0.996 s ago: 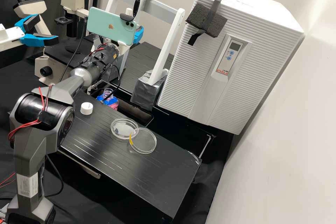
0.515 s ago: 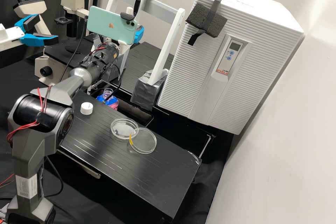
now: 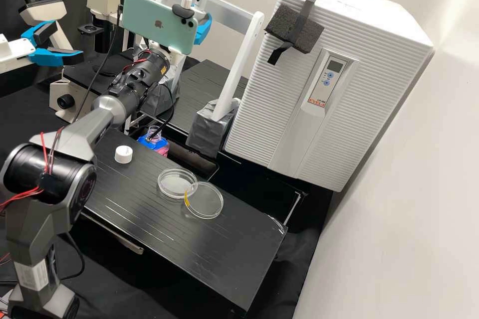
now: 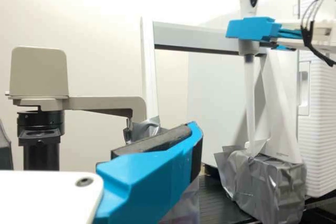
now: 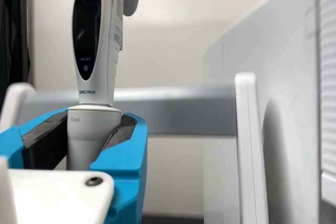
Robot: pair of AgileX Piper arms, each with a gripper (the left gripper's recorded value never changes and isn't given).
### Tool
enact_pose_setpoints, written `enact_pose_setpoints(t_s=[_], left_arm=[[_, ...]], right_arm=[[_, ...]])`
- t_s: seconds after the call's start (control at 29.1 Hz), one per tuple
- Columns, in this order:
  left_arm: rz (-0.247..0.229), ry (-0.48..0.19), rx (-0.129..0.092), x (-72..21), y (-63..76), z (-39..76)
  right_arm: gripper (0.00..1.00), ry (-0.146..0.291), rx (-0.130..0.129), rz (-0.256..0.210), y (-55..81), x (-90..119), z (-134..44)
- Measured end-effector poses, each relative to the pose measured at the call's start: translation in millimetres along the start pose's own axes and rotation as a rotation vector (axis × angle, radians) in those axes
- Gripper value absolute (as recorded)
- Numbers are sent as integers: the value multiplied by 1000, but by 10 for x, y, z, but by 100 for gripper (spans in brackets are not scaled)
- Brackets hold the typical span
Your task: Use the pipette
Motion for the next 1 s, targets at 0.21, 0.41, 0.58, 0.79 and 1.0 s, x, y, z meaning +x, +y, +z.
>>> enact_pose_setpoints(t_s=[0.21,0.41,0.58,0.79,1.0], left_arm=[[-36,-5,-22,43,-104,-15],[-88,-41,-38,141,-275,62],[-138,-71,-53,194,-440,137],[-172,-90,-56,206,-552,191],[-211,-93,-39,184,-664,200]], right_arm=[[0,22,26,5,-256,-168,60],[0,-23,32,-64,-546,-363,203],[0,-54,4,-65,-618,-453,312],[0,-28,-21,1,-539,-488,328],[0,-14,-31,70,-456,-495,364]])
